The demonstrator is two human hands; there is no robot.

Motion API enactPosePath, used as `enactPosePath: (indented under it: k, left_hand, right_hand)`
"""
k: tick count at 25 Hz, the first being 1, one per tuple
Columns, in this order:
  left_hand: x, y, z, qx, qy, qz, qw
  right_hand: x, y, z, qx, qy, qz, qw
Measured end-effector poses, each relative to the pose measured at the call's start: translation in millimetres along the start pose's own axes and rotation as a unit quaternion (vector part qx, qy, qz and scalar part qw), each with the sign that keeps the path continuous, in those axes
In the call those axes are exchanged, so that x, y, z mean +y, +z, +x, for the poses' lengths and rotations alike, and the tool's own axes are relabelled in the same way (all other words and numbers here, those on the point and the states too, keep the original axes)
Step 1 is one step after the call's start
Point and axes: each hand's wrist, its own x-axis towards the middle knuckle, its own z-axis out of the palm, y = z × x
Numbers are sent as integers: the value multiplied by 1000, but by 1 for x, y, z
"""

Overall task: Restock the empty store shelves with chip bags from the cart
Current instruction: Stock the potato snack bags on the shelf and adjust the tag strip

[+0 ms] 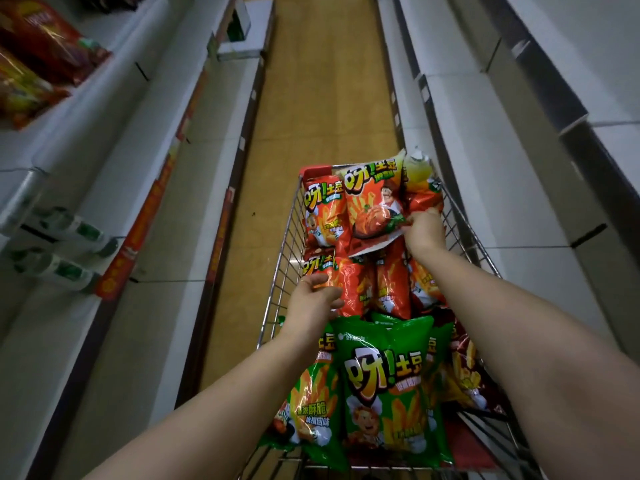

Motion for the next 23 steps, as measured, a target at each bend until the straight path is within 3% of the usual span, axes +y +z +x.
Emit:
enactPosePath:
  k: [6, 12, 15, 19, 23]
  left_hand:
    - [5, -8, -17, -22, 18, -3, 1000]
    - [35, -19, -57, -93, 95, -52, 990]
    - [50, -20, -80, -151, 87, -159, 972]
    - [59, -25, -114, -164, 168, -178, 956]
    - [73, -37, -159, -218, 214, -171, 937]
  right_hand:
    - [-21, -57, -60, 40, -221, 36, 974]
    - [-35, -125, -157, 74, -336, 101, 933]
    - [-36, -151, -207, 44, -322, 126, 937]
    - [-50, -198, -259, -56, -234, 57, 969]
    - [-77, -244, -308, -27, -153, 119, 981]
